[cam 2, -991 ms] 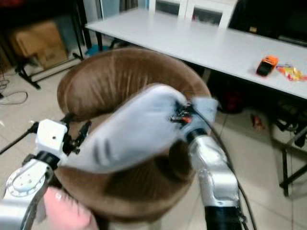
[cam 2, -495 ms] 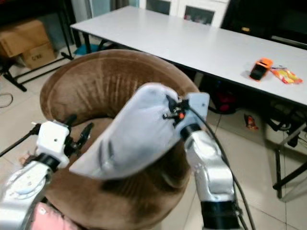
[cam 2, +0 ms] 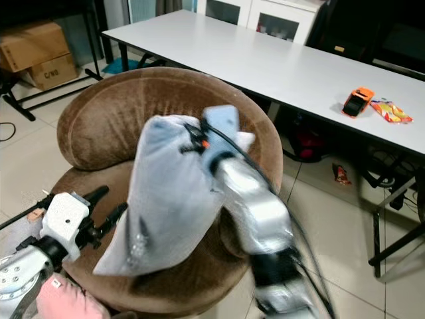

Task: Move the pillow to the sofa from floor

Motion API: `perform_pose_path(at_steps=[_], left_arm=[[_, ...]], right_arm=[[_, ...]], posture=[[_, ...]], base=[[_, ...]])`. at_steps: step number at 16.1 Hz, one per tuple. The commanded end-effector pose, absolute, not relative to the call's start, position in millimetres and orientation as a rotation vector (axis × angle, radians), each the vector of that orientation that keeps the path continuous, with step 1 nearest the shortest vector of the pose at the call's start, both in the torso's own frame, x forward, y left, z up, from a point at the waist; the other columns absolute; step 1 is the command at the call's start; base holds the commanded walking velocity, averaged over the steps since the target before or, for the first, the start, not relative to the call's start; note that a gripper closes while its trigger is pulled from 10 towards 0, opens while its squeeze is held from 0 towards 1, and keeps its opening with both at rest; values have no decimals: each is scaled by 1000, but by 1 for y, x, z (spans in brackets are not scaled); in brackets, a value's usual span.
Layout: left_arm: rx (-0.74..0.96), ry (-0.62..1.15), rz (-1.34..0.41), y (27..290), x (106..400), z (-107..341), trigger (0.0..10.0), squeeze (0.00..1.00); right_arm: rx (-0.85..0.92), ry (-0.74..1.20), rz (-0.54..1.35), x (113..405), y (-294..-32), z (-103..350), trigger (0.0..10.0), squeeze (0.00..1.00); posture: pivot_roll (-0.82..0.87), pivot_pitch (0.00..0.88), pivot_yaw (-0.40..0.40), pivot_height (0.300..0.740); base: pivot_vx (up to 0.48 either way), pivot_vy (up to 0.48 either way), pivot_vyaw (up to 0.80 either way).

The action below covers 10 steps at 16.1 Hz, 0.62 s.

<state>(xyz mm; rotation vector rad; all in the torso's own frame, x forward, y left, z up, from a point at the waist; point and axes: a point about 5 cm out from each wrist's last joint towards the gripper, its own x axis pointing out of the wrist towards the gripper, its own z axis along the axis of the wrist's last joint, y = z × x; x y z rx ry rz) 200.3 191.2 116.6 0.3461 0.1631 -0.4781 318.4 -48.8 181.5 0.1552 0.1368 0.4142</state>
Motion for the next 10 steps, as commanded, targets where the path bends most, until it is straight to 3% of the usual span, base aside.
perform_pose_path(at_steps=[1, 5, 6, 7, 10], left_arm=[[343, 164, -526, 185, 197, 118, 10000, 0], [352, 186, -560, 183, 197, 115, 10000, 0], [355, 186, -564, 183, 198, 114, 10000, 0], [356, 185, -571, 182, 199, 114, 10000, 0], [332, 169, -593, 178, 200, 116, 10000, 0]], right_arm=[[203, 153, 325, 331, -49, 186, 10000, 0], [328, 320, 173, 366, -29, 166, 10000, 0], [321, 356, 79, 373, -30, 156, 10000, 863], [286, 370, -7, 378, -34, 150, 10000, 1000], [356, 260, 102, 382, -31, 160, 10000, 1000]], posture=[[100, 0, -106, 740], [115, 0, -117, 740], [123, 0, -125, 740], [132, 0, -132, 740], [129, 0, -128, 740]], base=[[0, 0, 0], [0, 0, 0], [0, 0, 0], [0, 0, 0], [0, 0, 0]])
